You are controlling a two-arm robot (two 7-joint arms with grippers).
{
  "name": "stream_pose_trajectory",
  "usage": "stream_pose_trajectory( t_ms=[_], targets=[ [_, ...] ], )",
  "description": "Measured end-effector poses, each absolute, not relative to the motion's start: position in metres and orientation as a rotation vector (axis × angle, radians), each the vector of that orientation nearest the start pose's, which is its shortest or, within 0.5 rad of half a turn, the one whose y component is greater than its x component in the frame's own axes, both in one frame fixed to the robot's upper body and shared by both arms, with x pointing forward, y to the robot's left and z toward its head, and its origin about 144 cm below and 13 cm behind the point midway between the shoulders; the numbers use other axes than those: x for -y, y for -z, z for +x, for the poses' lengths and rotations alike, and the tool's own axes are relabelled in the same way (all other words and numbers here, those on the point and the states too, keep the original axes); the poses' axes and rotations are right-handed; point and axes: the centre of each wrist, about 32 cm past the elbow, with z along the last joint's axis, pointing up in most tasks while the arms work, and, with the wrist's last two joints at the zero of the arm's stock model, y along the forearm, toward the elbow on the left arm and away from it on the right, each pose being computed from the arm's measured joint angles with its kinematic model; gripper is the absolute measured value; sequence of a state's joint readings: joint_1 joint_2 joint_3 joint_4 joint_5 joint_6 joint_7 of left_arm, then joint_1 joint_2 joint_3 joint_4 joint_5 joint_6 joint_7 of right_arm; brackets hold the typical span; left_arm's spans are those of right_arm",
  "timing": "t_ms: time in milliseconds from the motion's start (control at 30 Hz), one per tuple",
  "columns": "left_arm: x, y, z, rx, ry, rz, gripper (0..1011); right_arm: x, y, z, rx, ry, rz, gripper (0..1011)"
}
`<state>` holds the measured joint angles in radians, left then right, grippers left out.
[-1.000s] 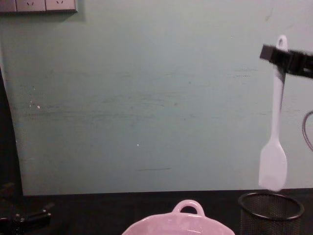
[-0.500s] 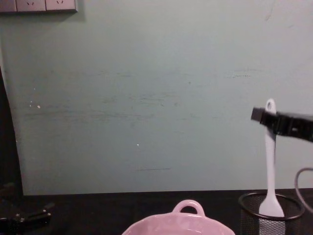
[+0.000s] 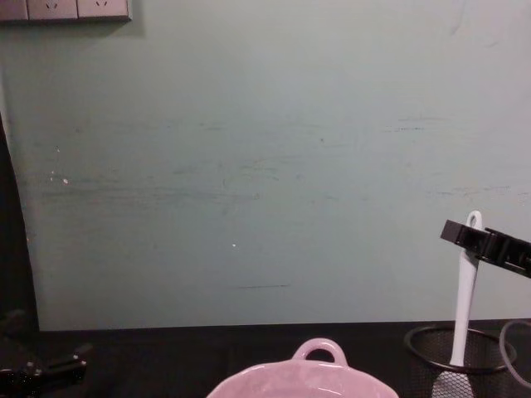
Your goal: Use the one hand to pick up the spoon and stir the clear water in the bowl.
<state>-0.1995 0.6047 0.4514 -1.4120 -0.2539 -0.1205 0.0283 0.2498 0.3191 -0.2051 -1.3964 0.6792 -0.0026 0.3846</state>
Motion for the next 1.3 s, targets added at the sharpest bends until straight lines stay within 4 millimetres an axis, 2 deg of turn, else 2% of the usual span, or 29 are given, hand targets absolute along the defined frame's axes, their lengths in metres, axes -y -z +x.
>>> stream_pose_trajectory(
  t_ms=[400, 633, 700, 800, 1033, 1300],
  targets=[
    [-0.31, -1.14, 0.489, 0.285, -1.248, 0.304, 1011, 0.278, -1.164, 0.528, -0.252, 1.041, 0.345, 111],
    [-0.31, -1.14, 0.489, 0.285, -1.248, 0.304, 1011, 0.285, -1.145, 0.535, -0.335, 1.036, 0.421, 133],
    [-0.31, -1.14, 0.489, 0.285, -1.248, 0.304, 1011, 0.288, -1.144, 0.535, -0.35, 1.046, 0.434, 213],
    [-0.31, -1.14, 0.489, 0.285, -1.248, 0.304, 1011, 0.291, -1.145, 0.533, -0.351, 1.067, 0.427, 268],
    [-0.31, -1.14, 0.489, 0.285, -1.248, 0.304, 1011, 0.3, -1.145, 0.525, -0.358, 1.115, 0.392, 507],
    [-0.31, -1.14, 0.489, 0.285, -1.248, 0.305, 1011, 0.301, -1.14, 0.517, -0.382, 1.141, 0.322, 747]
  ],
)
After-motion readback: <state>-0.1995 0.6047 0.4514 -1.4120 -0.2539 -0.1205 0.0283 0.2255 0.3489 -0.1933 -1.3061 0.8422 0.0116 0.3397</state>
